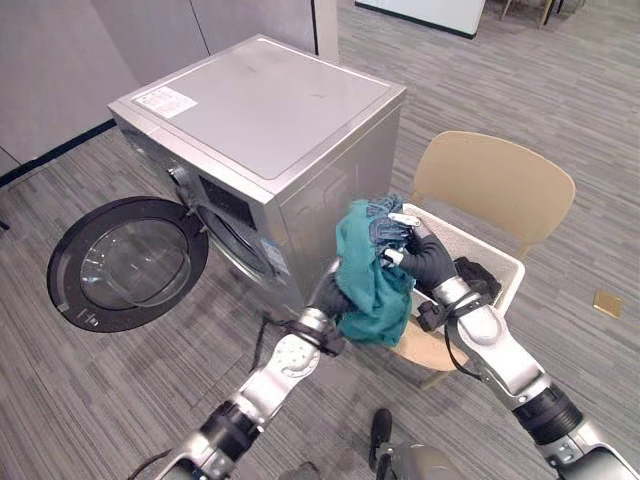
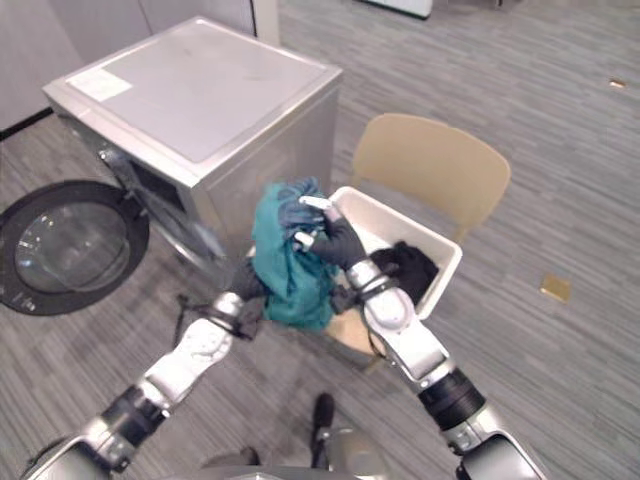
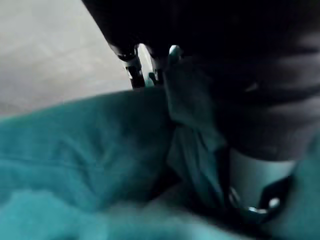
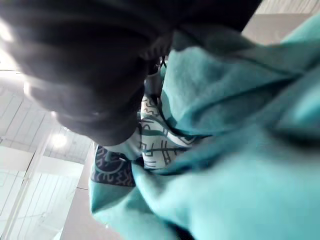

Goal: Grab the laundry basket,head to the washer,open it,put in the laundry and shut it.

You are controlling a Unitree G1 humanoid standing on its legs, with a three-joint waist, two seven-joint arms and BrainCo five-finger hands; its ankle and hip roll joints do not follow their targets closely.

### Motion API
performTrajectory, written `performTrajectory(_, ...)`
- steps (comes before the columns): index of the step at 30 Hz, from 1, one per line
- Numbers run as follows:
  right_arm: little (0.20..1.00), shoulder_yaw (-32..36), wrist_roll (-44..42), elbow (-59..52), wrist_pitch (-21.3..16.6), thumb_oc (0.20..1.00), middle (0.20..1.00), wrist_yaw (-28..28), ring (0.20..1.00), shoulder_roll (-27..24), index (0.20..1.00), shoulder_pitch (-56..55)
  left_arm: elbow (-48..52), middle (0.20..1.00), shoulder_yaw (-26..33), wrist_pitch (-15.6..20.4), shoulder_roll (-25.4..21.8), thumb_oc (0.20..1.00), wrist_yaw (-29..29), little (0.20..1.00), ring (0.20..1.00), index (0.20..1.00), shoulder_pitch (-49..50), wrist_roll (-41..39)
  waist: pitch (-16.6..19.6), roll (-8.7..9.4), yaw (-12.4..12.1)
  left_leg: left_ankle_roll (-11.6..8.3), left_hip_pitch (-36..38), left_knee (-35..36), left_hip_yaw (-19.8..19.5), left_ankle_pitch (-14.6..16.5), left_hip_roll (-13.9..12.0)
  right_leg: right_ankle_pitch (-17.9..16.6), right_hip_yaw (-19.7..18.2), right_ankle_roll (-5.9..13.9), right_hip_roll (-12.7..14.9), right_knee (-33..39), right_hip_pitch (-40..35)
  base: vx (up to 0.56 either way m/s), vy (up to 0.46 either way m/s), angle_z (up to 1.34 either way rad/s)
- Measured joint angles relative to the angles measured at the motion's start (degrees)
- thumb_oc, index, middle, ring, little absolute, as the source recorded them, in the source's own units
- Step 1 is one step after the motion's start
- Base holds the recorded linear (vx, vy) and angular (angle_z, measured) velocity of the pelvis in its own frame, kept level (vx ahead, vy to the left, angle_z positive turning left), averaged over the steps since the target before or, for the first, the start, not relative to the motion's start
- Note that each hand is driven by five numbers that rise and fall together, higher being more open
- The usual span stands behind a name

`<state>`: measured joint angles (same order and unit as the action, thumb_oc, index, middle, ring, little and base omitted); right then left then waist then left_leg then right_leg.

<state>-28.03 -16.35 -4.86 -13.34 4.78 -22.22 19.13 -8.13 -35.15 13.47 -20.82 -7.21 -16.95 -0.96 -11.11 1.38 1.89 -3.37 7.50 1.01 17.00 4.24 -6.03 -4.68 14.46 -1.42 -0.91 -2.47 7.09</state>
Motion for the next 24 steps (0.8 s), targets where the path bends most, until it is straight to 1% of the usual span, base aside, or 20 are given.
performTrajectory(1,0.200,-1.34,-0.04,0.53,0.02,0.200,0.200,0.19,0.200,0.99,0.200,0.54,-0.02,1.000,-1.45,-0.17,0.43,1.000,-0.31,1.000,1.000,1.000,-0.07,-0.08,0.63,0.81,-0.34,-0.04,-0.16,-0.03,0.31,-0.63,1.14,-0.94,-0.34,0.07,0.97,-0.13,0.76,0.00,0.096,-0.03)
performTrajectory(3,0.200,-2.70,-0.11,1.42,0.01,0.200,0.200,0.17,0.200,1.20,0.200,1.63,-0.39,1.000,-1.86,-0.16,0.44,1.000,-0.37,1.000,1.000,1.000,-0.04,-0.10,1.20,0.75,-0.42,0.59,-0.15,0.02,0.79,-0.96,1.73,-1.51,-0.60,0.55,1.83,-0.10,0.75,0.00,0.060,-0.01)
performTrajectory(4,0.200,-3.34,-0.29,1.59,0.03,0.200,0.200,0.21,0.200,2.08,0.200,1.80,-0.52,1.000,-1.92,-0.16,0.20,1.000,-0.50,1.000,1.000,1.000,0.18,-0.09,1.89,1.04,-0.56,0.99,-0.09,-0.10,0.95,-0.86,2.51,-1.89,-0.78,1.06,2.41,0.00,0.83,0.01,0.096,-0.02)
performTrajectory(5,0.200,-3.80,-0.71,2.46,0.07,0.200,0.200,0.41,0.200,2.89,0.200,2.55,-0.77,0.755,-2.04,-0.18,0.09,0.755,-0.97,0.755,0.755,0.755,0.11,-0.17,2.36,1.19,-0.53,1.19,-0.11,0.04,1.00,-1.02,2.83,-2.56,-1.00,0.32,2.60,0.25,0.79,0.00,0.129,-0.09)
performTrajectory(6,0.200,-4.41,-1.45,3.69,0.04,0.200,0.200,0.42,0.200,4.76,0.200,3.19,-1.70,0.200,-2.27,-0.16,0.33,0.200,-1.63,0.200,0.200,0.200,-0.45,-0.17,3.21,1.24,-0.45,1.23,-0.03,0.11,1.28,-1.03,3.09,-3.06,-1.25,0.87,2.71,0.90,0.59,0.00,0.083,-0.12)
performTrajectory(7,0.200,-4.65,-2.24,4.08,0.07,0.200,0.200,0.53,0.200,5.16,0.200,3.40,-2.26,0.200,-2.35,-0.16,0.54,0.200,-2.02,0.200,0.200,0.200,-0.53,-0.17,3.84,1.29,-0.48,1.30,-0.07,0.22,1.46,-1.07,3.16,-3.30,-1.45,0.95,2.76,1.16,0.61,-0.01,0.069,-0.09)
performTrajectory(8,0.225,-4.70,-2.45,4.23,0.07,0.225,0.225,0.56,0.225,5.32,0.225,3.38,-2.44,0.200,-2.21,-0.16,0.58,0.200,-2.15,0.200,0.200,0.200,-0.53,-0.17,4.24,1.37,-0.47,1.37,-0.08,0.28,1.51,-1.12,3.20,-3.41,-1.53,1.11,2.80,1.35,0.57,-0.02,0.077,-0.03)
performTrajectory(9,0.796,-5.18,-2.80,4.43,0.06,0.796,0.796,0.68,0.796,5.69,0.796,3.42,-2.84,0.200,-2.34,-0.10,0.65,0.200,-2.56,0.200,0.200,0.200,-0.60,-0.17,4.90,1.96,-0.46,1.38,0.08,0.28,1.48,-1.14,3.41,-3.85,-1.53,0.98,2.83,1.93,0.23,-0.01,0.052,-0.01)
performTrajectory(10,0.950,-5.64,-2.82,4.73,0.07,0.950,0.950,0.73,0.950,5.63,0.950,3.49,-3.73,0.200,-2.35,-0.09,0.75,0.200,-3.17,0.200,0.200,0.200,-0.93,-0.17,5.11,2.22,-0.55,1.38,0.34,0.31,1.47,-1.14,3.50,-4.15,-1.60,0.61,2.78,2.09,-0.04,-0.02,0.066,-0.02)
performTrajectory(11,1.000,-6.37,-3.23,5.19,0.10,1.000,1.000,0.83,1.000,5.54,1.000,3.50,-4.53,0.200,-2.37,-0.20,0.72,0.200,-4.16,0.200,0.200,0.200,-0.88,-0.17,5.46,2.35,-0.49,1.38,0.77,0.47,1.55,-1.13,3.45,-4.28,-1.65,0.72,2.69,2.49,-0.56,-0.01,0.026,-0.04)
performTrajectory(17,1.000,-7.10,-4.45,5.20,0.24,1.000,1.000,0.69,1.000,5.16,1.000,3.32,-5.29,0.200,-2.15,-0.27,0.60,0.200,-4.95,0.200,0.200,0.200,-0.75,-0.20,5.98,2.42,-0.58,1.46,0.97,0.58,1.65,-1.19,3.49,-4.52,-1.77,1.05,2.63,2.98,-0.94,0.00,0.013,-0.01)
performTrajectory(20,1.000,-7.58,-4.04,5.13,0.60,1.000,1.000,-0.04,1.000,4.47,1.000,3.03,-5.20,0.200,0.61,-0.24,0.81,0.200,-4.81,0.200,0.200,0.200,1.53,-0.64,6.14,2.49,-0.69,1.42,1.39,0.95,1.53,-1.23,3.26,-4.52,-1.66,1.09,2.35,3.45,-1.77,0.00,0.000,0.00)
performTrajectory(21,1.000,-7.96,-3.91,5.08,0.61,1.000,1.000,-0.10,1.000,4.24,1.000,2.91,-5.23,0.200,2.20,-0.28,0.75,0.200,-4.74,0.200,0.200,0.200,2.64,-0.67,6.15,2.51,-0.60,1.41,1.67,0.95,1.48,-1.22,3.15,-4.53,-1.61,1.09,2.24,3.73,-2.21,0.02,0.010,0.04)
performTrajectory(23,1.000,-7.81,-1.01,2.66,0.80,1.000,1.000,-0.84,1.000,1.39,1.000,1.62,-4.89,0.200,6.78,-0.25,0.20,0.200,-4.69,0.200,0.200,0.200,6.02,-1.08,6.48,2.57,-0.96,1.38,1.60,1.14,1.26,-1.22,2.94,-4.53,-1.34,1.12,2.05,4.13,-2.37,0.03,0.010,0.07)
performTrajectory(24,1.000,-6.59,1.29,0.44,0.79,1.000,1.000,-1.30,1.000,-0.63,1.000,0.19,-4.01,0.200,10.35,-0.25,-0.63,0.200,-4.68,0.200,0.200,0.200,8.86,-1.14,6.49,2.58,-1.00,1.28,1.54,1.23,1.17,-1.28,2.82,-4.53,-1.05,1.11,1.97,4.31,-2.43,0.02,0.003,0.08)
